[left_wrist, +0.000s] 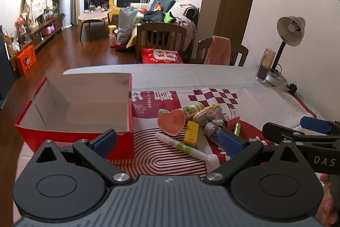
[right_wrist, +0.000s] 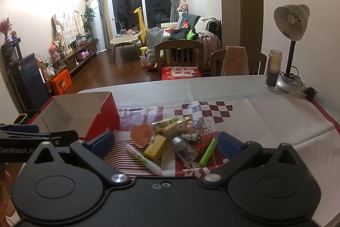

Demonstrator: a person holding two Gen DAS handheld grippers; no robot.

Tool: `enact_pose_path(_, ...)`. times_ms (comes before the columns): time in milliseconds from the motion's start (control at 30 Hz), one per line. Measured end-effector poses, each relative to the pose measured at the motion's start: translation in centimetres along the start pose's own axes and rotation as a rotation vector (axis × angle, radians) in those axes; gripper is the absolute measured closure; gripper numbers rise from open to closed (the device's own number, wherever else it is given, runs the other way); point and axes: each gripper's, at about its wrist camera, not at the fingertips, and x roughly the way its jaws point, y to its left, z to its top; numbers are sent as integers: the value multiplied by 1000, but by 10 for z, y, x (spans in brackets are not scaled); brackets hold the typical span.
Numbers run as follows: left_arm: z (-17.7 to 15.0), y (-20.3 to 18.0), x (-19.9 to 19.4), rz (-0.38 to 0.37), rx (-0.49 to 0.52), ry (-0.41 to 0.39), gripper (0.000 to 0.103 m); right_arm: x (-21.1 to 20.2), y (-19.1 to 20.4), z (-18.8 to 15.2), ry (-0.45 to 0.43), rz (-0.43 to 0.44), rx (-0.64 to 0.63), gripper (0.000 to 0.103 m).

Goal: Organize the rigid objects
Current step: 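Grasp the white green-banded marker with the left tool while the right tool grasps the green highlighter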

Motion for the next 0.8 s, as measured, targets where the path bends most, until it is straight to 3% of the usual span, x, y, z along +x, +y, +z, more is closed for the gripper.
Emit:
enact_pose_path(167, 6, -12, 28, -22, -33, 34, 0, 20, -20, 6, 33, 16, -6, 0)
enact_pose_path(400, 10, -28, 70, 9, -18, 59, 0, 60, -55, 3, 86, -1, -36, 2)
enact_pose_path(633, -4, -41, 120, 35, 6, 129, 0, 106, -81, -12, 151, -20, -86, 6)
enact_pose_path(800, -16, -49, 156, 61, 5, 193, 0, 142, -96, -30, 244, 14, -117, 9)
